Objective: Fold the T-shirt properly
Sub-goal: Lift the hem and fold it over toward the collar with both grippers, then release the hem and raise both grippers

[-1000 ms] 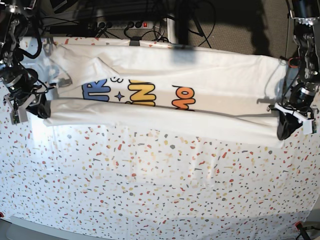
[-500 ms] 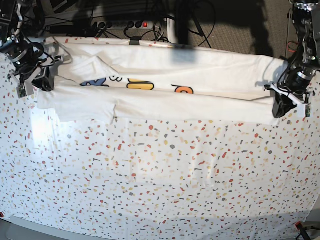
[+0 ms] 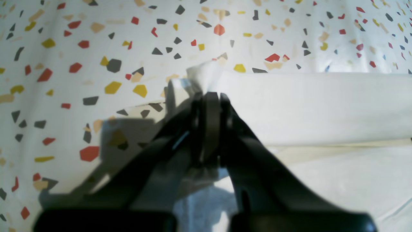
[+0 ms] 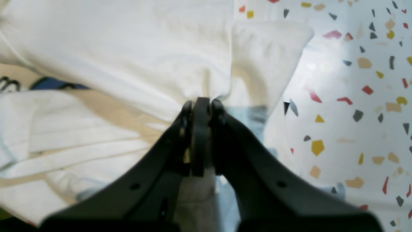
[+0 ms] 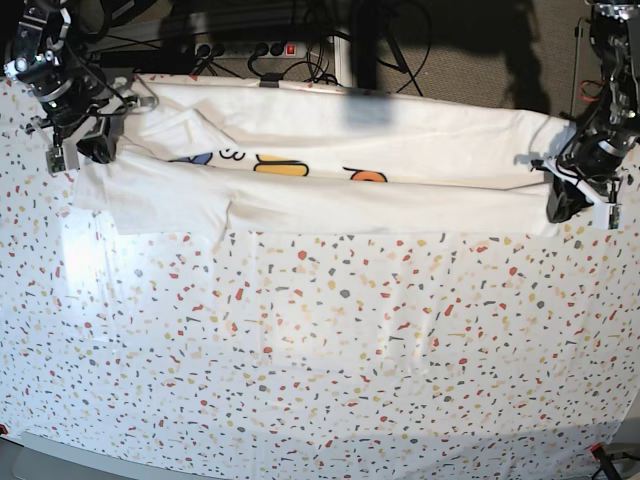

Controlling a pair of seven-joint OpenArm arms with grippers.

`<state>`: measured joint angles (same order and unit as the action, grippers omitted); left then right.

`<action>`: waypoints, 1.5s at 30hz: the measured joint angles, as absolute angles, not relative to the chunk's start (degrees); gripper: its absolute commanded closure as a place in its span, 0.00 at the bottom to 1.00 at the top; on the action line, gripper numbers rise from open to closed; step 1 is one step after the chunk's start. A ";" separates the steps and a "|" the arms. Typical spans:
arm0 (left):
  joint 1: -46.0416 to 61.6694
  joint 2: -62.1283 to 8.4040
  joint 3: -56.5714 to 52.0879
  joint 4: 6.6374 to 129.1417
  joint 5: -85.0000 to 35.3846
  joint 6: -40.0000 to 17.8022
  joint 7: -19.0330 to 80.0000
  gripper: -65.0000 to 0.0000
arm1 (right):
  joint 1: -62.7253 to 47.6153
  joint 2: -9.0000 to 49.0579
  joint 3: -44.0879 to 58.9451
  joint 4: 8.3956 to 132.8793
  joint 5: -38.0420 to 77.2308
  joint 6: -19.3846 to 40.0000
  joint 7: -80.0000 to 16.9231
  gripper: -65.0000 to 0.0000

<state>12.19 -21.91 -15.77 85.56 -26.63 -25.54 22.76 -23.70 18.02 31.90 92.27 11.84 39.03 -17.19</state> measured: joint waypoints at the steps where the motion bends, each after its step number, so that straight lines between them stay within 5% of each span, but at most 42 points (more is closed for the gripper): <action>1: 12.19 -22.04 -15.77 85.56 -26.61 -25.54 22.79 1.00 | -23.70 18.02 31.90 92.27 11.51 39.00 -17.08 1.00; 7: 12.21 -23.59 -15.70 85.56 -23.38 -23.92 23.16 1.00 | -23.70 18.02 31.94 92.27 10.15 30.52 -16.73 1.00; 20: 12.21 -25.26 -15.70 85.58 -23.59 -23.51 24.58 1.00 | -23.68 17.87 31.97 92.27 9.08 30.17 -20.38 1.00; 23: 12.21 -25.23 -15.70 85.62 -23.35 -22.70 26.11 0.64 | -23.66 17.91 31.97 92.27 8.78 29.50 -20.91 0.67; 25: 12.19 -25.65 -15.70 85.62 -23.16 -22.61 27.51 0.53 | -23.62 17.91 32.23 92.27 8.64 29.28 -21.06 0.56; 33: 12.19 -27.24 -15.70 85.62 -30.24 -22.65 36.93 0.53 | -20.60 17.91 32.23 92.25 8.69 29.10 -22.92 0.56; 45: 11.70 -27.62 -15.88 75.18 -43.44 -32.36 36.51 0.53 | -19.03 17.93 32.23 92.25 8.69 28.95 -24.29 0.56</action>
<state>11.70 -27.62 -15.88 75.18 -43.44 -32.36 36.51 -19.03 17.93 32.23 92.25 8.69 28.95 -24.29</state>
